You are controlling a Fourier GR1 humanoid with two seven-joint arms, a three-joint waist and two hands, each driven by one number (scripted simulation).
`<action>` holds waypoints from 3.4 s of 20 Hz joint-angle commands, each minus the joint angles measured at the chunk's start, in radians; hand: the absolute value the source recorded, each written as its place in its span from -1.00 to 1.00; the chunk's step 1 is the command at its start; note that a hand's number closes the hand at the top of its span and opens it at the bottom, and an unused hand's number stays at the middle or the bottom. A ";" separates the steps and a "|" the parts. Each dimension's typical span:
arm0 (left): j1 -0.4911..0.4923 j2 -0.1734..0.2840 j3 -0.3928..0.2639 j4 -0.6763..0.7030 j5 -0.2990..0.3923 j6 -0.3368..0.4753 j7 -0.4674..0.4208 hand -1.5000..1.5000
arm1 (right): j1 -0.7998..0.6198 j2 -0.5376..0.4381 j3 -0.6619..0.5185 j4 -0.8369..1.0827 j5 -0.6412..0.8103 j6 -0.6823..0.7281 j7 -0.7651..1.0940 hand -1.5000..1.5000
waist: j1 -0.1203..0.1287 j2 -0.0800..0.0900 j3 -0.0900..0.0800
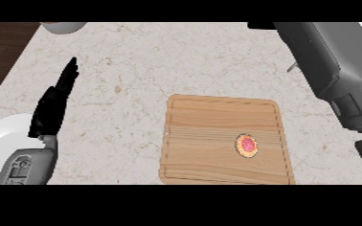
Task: Pick the croissant from the cutting board and place it in the tiered basket
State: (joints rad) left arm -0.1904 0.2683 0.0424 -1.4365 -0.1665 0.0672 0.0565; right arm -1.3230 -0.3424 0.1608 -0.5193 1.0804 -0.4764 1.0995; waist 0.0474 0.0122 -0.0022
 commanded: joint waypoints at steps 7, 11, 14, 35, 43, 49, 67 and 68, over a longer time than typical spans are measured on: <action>0.013 0.015 0.037 0.013 0.013 -0.011 -0.027 0.00 | -0.078 -0.084 -0.126 0.155 -0.026 -0.035 -0.043 1.00 | -0.013 0.000 0.002; 0.006 -0.027 0.000 0.006 -0.032 0.028 0.001 0.00 | -0.099 -0.132 -0.122 0.194 -0.013 0.065 -0.114 1.00 | -0.025 -0.004 0.002; 0.004 0.000 0.013 -0.042 -0.008 -0.007 0.032 0.00 | -0.075 -0.159 -0.098 0.278 0.039 0.018 -0.124 1.00 | -0.001 0.005 0.002; 0.032 -0.016 0.040 -0.019 -0.020 -0.001 0.004 0.00 | 0.098 -0.338 -0.156 0.280 -0.005 0.178 -0.357 1.00 | -0.046 -0.012 0.002; 0.023 -0.031 0.031 -0.022 -0.015 -0.011 -0.001 0.00 | 0.153 -0.347 -0.361 0.302 -0.198 0.071 -0.368 1.00 | -0.032 -0.003 0.005; -0.018 0.011 0.076 0.029 0.001 -0.047 0.014 0.00 | 0.261 -0.345 -0.385 0.237 -0.238 0.046 -0.481 -1.00 | -0.040 -0.007 0.003; 0.071 0.028 0.120 -0.026 0.002 -0.045 0.014 0.00 | 0.418 -0.415 -0.436 -0.248 -0.308 -0.010 -0.223 -1.00 | -0.102 -0.036 0.000; 0.136 -0.051 0.053 -0.068 -0.054 0.020 0.004 0.00 | 0.448 -0.416 -0.446 -0.291 -0.330 0.016 -0.207 -1.00 | -0.102 -0.039 0.000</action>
State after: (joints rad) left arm -0.1141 0.2502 0.1156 -1.4773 -0.1934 0.0529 0.0686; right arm -0.9509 -0.7411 -0.2481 -0.6772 0.8120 -0.5167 0.8291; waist -0.0357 -0.0171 -0.0020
